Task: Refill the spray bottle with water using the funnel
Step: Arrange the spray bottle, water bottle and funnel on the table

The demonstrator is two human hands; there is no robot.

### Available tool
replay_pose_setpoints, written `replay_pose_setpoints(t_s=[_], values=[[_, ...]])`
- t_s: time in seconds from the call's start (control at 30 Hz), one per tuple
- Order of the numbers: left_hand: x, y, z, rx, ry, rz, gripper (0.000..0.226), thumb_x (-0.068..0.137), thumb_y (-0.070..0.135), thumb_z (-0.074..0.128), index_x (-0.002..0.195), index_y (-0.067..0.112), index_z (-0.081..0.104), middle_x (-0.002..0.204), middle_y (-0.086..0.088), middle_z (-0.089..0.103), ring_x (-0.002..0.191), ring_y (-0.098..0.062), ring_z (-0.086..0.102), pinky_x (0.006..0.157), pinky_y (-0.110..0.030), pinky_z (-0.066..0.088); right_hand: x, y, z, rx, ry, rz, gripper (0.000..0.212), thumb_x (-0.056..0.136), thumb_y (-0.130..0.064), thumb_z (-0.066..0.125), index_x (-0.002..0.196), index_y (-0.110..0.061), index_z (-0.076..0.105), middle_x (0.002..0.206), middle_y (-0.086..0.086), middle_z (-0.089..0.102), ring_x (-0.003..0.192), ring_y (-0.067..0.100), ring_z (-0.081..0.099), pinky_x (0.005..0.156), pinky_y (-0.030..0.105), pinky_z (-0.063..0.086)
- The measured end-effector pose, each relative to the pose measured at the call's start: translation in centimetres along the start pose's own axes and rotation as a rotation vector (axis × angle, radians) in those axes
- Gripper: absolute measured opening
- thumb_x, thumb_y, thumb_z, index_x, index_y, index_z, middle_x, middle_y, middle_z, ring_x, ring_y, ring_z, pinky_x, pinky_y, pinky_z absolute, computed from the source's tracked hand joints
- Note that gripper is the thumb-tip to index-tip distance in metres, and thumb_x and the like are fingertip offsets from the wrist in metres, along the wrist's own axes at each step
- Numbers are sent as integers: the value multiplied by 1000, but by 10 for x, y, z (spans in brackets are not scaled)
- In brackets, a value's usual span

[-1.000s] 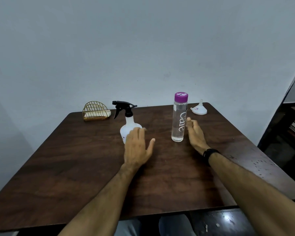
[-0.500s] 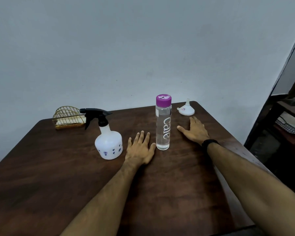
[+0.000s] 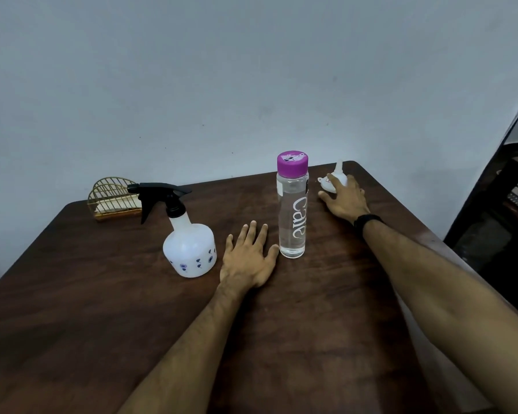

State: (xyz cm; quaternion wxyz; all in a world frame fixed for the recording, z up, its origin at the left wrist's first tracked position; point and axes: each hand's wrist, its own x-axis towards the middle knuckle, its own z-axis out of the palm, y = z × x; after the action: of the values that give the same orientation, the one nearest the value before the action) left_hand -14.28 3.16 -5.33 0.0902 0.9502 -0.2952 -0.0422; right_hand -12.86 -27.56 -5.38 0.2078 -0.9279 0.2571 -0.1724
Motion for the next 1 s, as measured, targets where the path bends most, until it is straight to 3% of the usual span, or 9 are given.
replay_pose_setpoints(t_s=[0.17, 0.37, 0.53, 0.6, 0.73, 0.77, 0.87, 1.0], values=[[-1, 0, -1, -11, 3, 2, 65, 103, 57, 18, 161, 30, 6, 170, 3, -4, 156, -14, -6, 126, -46, -3, -54, -3, -10, 124, 17, -84, 57, 92, -41, 64, 144, -24, 48, 130, 21, 40, 123, 39, 48, 110, 45, 41], [-4, 0, -4, -33, 11, -2, 66, 103, 57, 22, 161, 28, 11, 170, 0, 1, 157, -16, -2, 126, -46, -1, -136, -10, -29, 145, 31, -149, 55, 89, -31, 70, 140, -23, 52, 129, 16, 40, 124, 30, 47, 103, 23, 33], [-15, 1, -7, -66, 50, 8, 68, 102, 58, 26, 160, 22, 22, 169, -6, 11, 156, -20, 7, 127, -44, 4, -195, -14, -45, 111, 32, -146, 55, 89, -31, 71, 141, -25, 52, 133, 13, 39, 124, 28, 49, 97, 20, 33], [-20, 1, -8, -67, 60, 19, 68, 103, 57, 27, 159, 20, 24, 169, -7, 14, 156, -21, 9, 127, -44, 6, -211, -15, -50, 82, 18, -134, 56, 90, -32, 70, 143, -25, 51, 139, 15, 38, 129, 29, 46, 97, 23, 34], [-29, -2, -7, -88, 78, 42, 68, 103, 56, 30, 158, 16, 27, 168, -9, 17, 156, -23, 13, 126, -41, 8, -230, -17, -57, 52, 29, -141, 57, 88, -38, 71, 140, -34, 50, 160, 24, 17, 151, 37, 16, 113, 47, 33], [-33, -3, -7, -99, 92, 51, 68, 103, 55, 32, 158, 15, 29, 167, -10, 20, 155, -23, 15, 126, -40, 10, -234, -18, -58, 53, 72, -171, 55, 86, -38, 73, 136, -35, 52, 160, 22, 17, 151, 37, 15, 113, 47, 33], [-47, -7, -9, -175, 196, 101, 61, 101, 48, 48, 150, 13, 43, 157, -10, 40, 148, -24, 32, 121, -36, 25, -244, -30, -59, 70, 228, -322, 48, 81, -36, 76, 125, -26, 59, 150, 13, 33, 139, 30, 35, 106, 41, 42], [-72, -16, -27, -184, 578, 258, 38, 90, 30, 66, 124, 13, 66, 118, -5, 64, 113, -23, 57, 96, -41, 50, -257, -74, -51, 127, 210, -518, 42, 82, -33, 75, 119, -20, 61, 139, 3, 42, 124, 17, 46, 90, 29, 51]])
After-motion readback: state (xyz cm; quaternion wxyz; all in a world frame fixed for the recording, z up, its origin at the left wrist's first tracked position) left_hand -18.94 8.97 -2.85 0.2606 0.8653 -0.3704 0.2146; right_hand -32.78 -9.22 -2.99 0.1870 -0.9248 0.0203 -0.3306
